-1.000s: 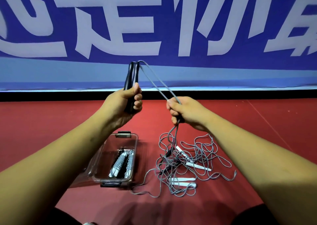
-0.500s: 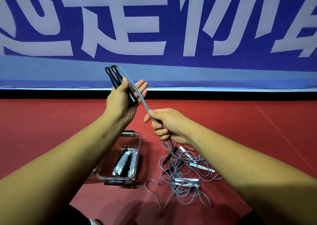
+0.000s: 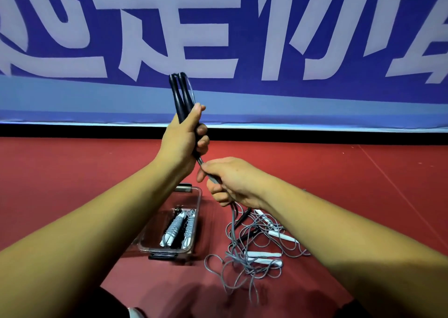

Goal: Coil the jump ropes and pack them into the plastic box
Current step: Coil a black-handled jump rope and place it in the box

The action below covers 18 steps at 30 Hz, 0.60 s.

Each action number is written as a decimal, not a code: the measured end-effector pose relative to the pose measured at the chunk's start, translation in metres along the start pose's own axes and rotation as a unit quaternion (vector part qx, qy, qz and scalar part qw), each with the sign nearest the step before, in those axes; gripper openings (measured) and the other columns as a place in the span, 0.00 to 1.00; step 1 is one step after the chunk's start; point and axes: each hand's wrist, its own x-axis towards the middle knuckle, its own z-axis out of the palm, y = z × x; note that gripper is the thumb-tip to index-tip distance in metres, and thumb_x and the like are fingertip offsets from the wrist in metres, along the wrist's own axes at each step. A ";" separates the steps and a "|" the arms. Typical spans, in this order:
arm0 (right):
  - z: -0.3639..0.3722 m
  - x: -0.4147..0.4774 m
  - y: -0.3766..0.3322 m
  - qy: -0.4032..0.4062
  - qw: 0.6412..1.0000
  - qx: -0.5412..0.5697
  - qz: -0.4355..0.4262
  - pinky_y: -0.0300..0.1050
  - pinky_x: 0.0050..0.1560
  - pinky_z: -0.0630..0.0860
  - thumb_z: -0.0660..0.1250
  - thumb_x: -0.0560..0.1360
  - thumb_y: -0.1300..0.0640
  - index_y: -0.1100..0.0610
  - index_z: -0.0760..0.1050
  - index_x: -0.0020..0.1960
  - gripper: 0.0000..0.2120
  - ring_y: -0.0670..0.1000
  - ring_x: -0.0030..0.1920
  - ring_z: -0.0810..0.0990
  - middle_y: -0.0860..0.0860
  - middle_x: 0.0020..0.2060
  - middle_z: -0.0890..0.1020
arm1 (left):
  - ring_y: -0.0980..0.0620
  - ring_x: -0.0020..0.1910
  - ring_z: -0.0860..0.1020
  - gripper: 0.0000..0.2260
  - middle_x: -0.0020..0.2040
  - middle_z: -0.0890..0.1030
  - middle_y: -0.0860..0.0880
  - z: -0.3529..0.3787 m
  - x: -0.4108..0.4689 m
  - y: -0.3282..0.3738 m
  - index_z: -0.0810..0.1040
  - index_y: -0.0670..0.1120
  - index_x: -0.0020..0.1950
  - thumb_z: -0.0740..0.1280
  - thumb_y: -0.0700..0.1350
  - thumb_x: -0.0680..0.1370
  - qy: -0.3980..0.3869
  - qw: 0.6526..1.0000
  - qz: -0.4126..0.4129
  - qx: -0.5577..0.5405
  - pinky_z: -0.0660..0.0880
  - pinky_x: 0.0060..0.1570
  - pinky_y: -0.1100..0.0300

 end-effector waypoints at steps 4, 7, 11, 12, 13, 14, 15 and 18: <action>0.010 -0.006 0.010 -0.016 0.999 -0.030 0.020 0.42 0.35 0.67 0.56 0.82 0.58 0.57 0.72 0.44 0.10 0.52 0.31 0.80 0.49 0.24 0.73 | 0.52 0.25 0.59 0.05 0.30 0.64 0.50 -0.005 0.009 0.006 0.72 0.48 0.51 0.66 0.48 0.81 0.026 0.997 0.062 0.047 0.58 0.26 0.61; 0.004 -0.011 0.005 -0.006 0.999 -0.054 0.005 0.41 0.32 0.67 0.59 0.81 0.60 0.58 0.73 0.45 0.08 0.48 0.25 0.75 0.48 0.24 0.73 | 0.52 0.24 0.60 0.04 0.29 0.63 0.49 -0.017 0.017 0.008 0.72 0.48 0.47 0.66 0.44 0.81 0.071 0.992 0.060 0.085 0.58 0.25 0.62; -0.017 -0.018 -0.015 -0.006 0.993 -0.118 -0.027 0.39 0.29 0.66 0.64 0.79 0.62 0.63 0.78 0.52 0.06 0.49 0.25 0.73 0.51 0.26 0.71 | 0.51 0.20 0.63 0.03 0.28 0.66 0.48 -0.034 0.028 0.006 0.72 0.46 0.48 0.66 0.41 0.80 0.107 0.970 0.065 0.207 0.62 0.25 0.61; -0.021 -0.019 -0.018 -0.011 0.989 -0.145 -0.032 0.40 0.32 0.67 0.65 0.78 0.62 0.62 0.78 0.53 0.06 0.51 0.28 0.77 0.53 0.30 0.73 | 0.51 0.20 0.64 0.03 0.29 0.67 0.47 -0.035 0.029 0.005 0.72 0.45 0.48 0.66 0.42 0.80 0.099 0.961 0.076 0.248 0.63 0.25 0.60; -0.025 -0.021 -0.018 -0.023 0.986 -0.162 -0.033 0.42 0.35 0.68 0.65 0.78 0.63 0.60 0.79 0.54 0.07 0.53 0.32 0.81 0.56 0.33 0.75 | 0.50 0.20 0.66 0.03 0.29 0.69 0.48 -0.036 0.028 0.004 0.73 0.45 0.49 0.66 0.42 0.80 0.088 0.947 0.093 0.293 0.65 0.26 0.60; -0.028 -0.022 -0.017 -0.038 0.986 -0.159 -0.027 0.44 0.38 0.69 0.64 0.78 0.64 0.59 0.79 0.54 0.08 0.55 0.36 0.82 0.56 0.34 0.75 | 0.50 0.21 0.68 0.03 0.30 0.70 0.48 -0.035 0.028 0.004 0.73 0.46 0.50 0.66 0.43 0.79 0.078 0.932 0.111 0.337 0.68 0.26 0.59; -0.030 -0.022 -0.015 -0.053 0.989 -0.141 -0.013 0.44 0.39 0.72 0.63 0.78 0.66 0.59 0.79 0.55 0.09 0.57 0.36 0.81 0.55 0.31 0.72 | 0.49 0.21 0.70 0.03 0.30 0.71 0.49 -0.035 0.027 0.004 0.74 0.46 0.51 0.66 0.44 0.79 0.069 0.914 0.125 0.379 0.70 0.28 0.58; -0.041 -0.024 -0.013 -0.055 0.990 -0.128 -0.013 0.42 0.32 0.69 0.62 0.79 0.66 0.63 0.78 0.56 0.09 0.50 0.26 0.69 0.50 0.26 0.66 | 0.44 0.30 0.78 0.06 0.32 0.75 0.52 -0.038 0.024 0.005 0.76 0.48 0.54 0.67 0.46 0.78 0.031 0.831 0.140 0.537 0.76 0.37 0.54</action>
